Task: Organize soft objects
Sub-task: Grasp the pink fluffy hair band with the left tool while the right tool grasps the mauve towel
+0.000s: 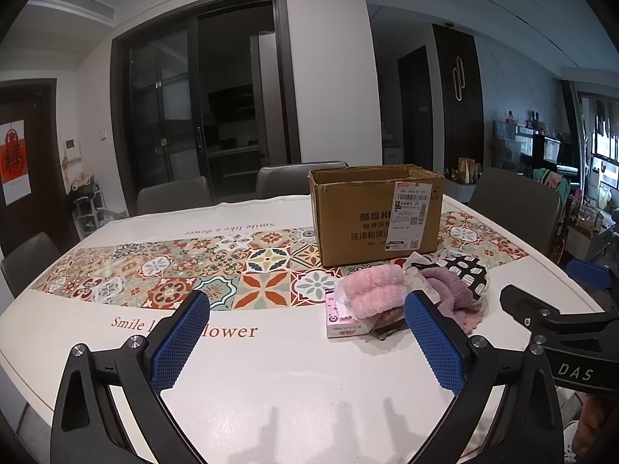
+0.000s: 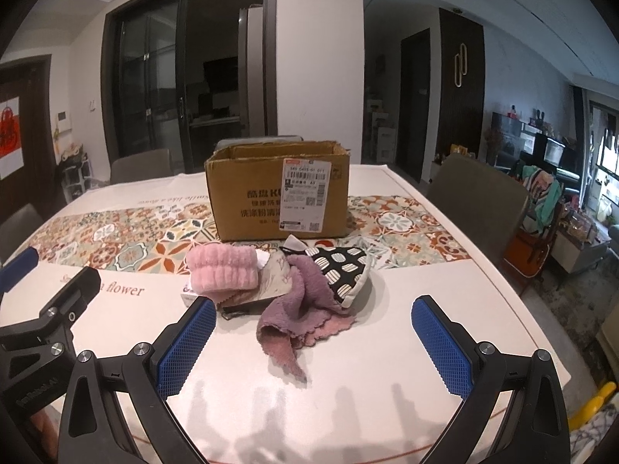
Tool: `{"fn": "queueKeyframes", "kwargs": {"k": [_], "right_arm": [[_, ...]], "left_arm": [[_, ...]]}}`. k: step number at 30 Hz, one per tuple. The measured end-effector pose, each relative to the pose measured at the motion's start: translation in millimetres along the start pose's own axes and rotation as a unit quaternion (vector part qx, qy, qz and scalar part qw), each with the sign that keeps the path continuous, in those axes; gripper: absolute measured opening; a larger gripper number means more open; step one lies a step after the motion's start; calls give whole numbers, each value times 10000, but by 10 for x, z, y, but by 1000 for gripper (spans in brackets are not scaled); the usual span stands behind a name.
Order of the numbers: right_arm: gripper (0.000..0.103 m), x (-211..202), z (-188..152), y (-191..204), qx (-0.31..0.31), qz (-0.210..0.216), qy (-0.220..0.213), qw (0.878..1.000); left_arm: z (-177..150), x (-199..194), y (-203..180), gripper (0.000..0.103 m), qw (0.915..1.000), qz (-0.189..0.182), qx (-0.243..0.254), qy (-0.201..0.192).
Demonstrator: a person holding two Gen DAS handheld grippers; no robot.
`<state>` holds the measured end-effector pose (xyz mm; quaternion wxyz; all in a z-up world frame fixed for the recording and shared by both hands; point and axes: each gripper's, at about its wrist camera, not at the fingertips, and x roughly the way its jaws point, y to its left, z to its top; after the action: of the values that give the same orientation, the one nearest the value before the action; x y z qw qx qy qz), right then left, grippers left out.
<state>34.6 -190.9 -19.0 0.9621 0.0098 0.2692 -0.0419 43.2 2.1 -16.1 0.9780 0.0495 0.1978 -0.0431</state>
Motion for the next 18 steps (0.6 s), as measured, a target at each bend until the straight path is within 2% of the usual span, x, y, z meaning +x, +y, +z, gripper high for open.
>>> {"fn": "queueKeyframes", "kwargs": {"k": [8,18], "right_arm": [[103,379,-5,85,-106,87,445,9989],[102,826,-78,114,-25,203,1014,9946]], "left_arm": [[15,293,19,94,9996,-154,-27,220],[24,761,-53,80,9950,-673,-70,734]]}}
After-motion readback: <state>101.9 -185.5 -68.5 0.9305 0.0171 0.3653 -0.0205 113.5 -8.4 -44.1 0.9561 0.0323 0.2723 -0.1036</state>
